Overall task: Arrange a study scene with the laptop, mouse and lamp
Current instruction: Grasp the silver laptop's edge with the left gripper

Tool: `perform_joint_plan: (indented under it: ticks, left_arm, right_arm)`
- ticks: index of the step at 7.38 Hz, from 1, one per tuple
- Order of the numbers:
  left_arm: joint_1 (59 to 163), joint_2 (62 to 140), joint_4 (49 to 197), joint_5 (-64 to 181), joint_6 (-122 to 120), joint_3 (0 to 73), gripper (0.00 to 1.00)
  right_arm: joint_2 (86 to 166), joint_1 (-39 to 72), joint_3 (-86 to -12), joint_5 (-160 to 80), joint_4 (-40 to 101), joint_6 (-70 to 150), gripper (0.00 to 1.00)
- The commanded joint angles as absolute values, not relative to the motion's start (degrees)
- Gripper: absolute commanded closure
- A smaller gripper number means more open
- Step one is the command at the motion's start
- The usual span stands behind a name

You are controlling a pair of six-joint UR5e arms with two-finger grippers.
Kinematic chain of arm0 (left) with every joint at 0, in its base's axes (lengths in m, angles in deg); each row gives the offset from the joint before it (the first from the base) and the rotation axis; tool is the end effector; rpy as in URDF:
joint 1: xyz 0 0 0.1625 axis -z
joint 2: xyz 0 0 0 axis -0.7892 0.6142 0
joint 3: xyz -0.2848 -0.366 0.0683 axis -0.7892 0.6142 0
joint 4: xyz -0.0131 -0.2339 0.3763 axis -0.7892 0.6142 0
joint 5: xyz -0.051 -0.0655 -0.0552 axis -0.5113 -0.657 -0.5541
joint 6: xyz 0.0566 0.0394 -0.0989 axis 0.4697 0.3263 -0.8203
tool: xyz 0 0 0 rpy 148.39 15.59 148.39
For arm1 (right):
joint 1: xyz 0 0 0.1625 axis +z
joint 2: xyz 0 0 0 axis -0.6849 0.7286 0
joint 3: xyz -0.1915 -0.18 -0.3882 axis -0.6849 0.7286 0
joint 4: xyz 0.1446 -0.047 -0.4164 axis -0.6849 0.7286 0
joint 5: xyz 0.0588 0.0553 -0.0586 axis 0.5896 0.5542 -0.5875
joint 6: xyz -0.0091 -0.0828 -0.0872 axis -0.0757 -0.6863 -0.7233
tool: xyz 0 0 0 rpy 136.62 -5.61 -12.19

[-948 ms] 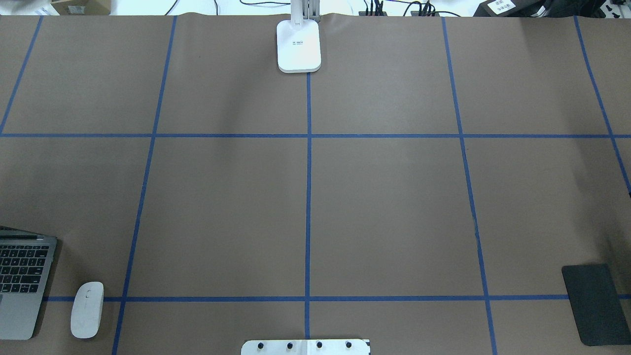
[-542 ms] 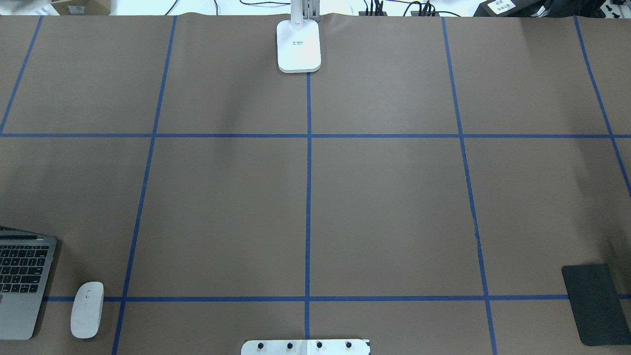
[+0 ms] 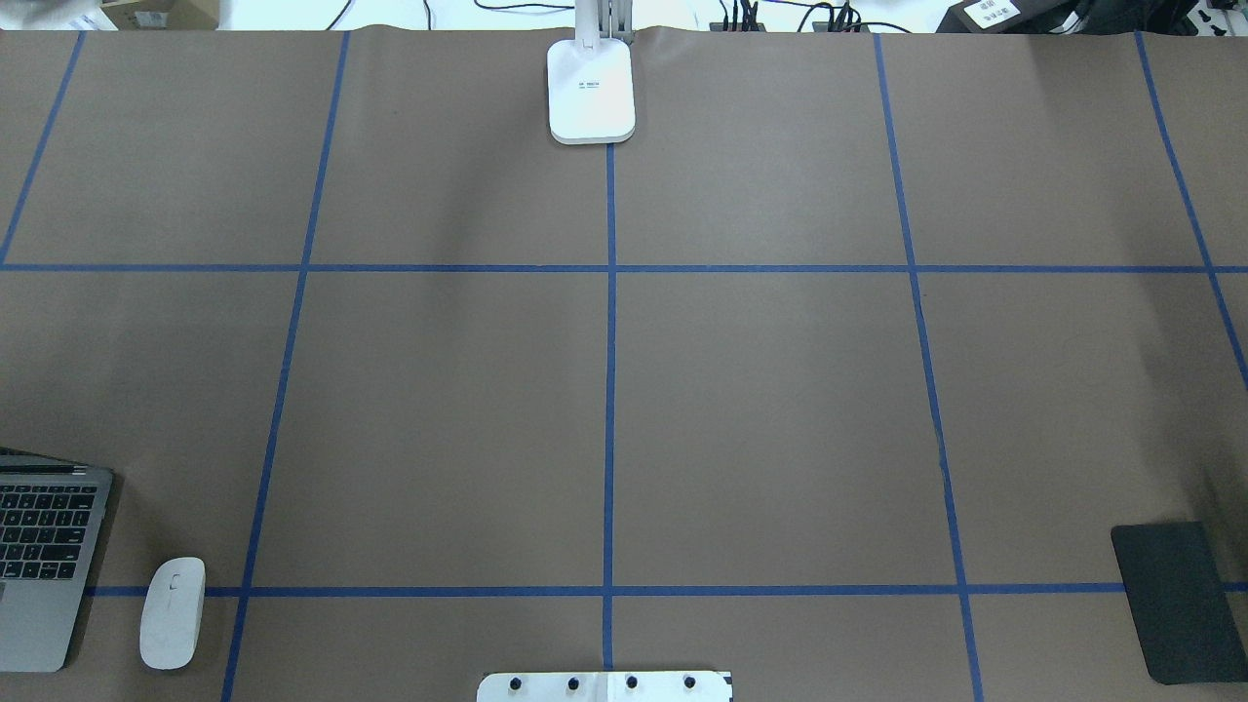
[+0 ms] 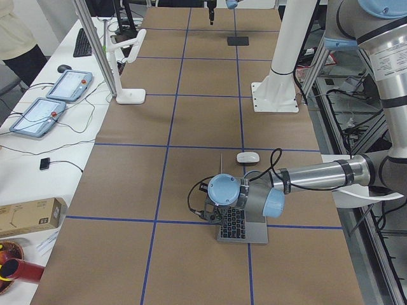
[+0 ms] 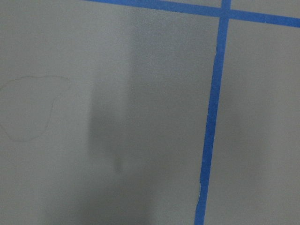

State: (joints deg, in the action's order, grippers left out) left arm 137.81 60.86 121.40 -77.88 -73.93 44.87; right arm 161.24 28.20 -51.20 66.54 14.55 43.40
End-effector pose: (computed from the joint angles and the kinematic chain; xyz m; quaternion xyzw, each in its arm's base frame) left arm 0.0053 -0.3563 0.7047 -0.3319 0.4564 -0.4979 0.6585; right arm -0.0798 -0.4132 0.7426 0.0391 -0.3698 -0.0473 0.9271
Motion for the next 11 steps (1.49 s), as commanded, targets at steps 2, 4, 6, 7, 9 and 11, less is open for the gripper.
perform_joint_plan:
  ticks: [2,4,6,7,9,11]
  left_arm:
    - [135.3,61.0,126.3,-77.6,-81.8,44.8,0.24]
    - [135.4,62.3,126.4,-77.7,-89.0,45.3,1.0]
    - [135.4,62.4,126.4,-78.2,-88.9,45.9,1.0]
    - [135.4,62.5,126.2,-79.7,-89.0,46.6,1.0]
    - [135.5,63.6,126.1,-83.4,-89.0,46.9,1.0]
    - [135.9,66.0,125.7,-85.9,-90.6,47.6,1.0]
  right_arm:
    - [161.3,28.2,-51.2,66.8,14.5,43.2,0.0]
    - [161.3,28.2,-51.2,66.8,14.5,43.2,0.0]
    - [161.7,28.2,-51.2,66.8,14.5,43.2,0.0]
    - [161.7,28.2,-51.2,66.9,14.5,43.2,0.0]
    - [162.2,28.2,-51.3,66.9,14.4,42.7,0.0]
    - [162.2,28.3,-51.1,66.9,14.5,42.5,0.0]
